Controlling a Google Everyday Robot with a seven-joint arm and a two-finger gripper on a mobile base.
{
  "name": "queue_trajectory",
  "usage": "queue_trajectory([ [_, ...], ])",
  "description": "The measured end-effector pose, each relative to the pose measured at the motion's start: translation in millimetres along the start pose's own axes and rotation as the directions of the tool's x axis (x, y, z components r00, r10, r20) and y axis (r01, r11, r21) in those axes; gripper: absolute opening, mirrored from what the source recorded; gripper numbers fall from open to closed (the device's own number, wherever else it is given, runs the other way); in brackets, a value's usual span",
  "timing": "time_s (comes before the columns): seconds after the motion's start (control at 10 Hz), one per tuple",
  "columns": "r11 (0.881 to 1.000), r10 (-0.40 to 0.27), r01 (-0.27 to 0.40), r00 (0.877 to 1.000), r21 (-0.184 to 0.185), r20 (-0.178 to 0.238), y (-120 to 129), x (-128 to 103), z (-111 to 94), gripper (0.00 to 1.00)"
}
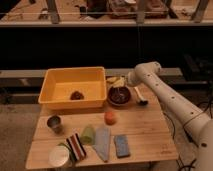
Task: Place fork in purple bowl
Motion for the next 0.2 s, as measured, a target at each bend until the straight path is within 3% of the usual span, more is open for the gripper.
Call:
queue_trajectory([
  [0.2, 0.997, 0.069, -0.068, 0.997, -0.025, 0.027, 20.1, -0.1, -6.9, 0.80],
])
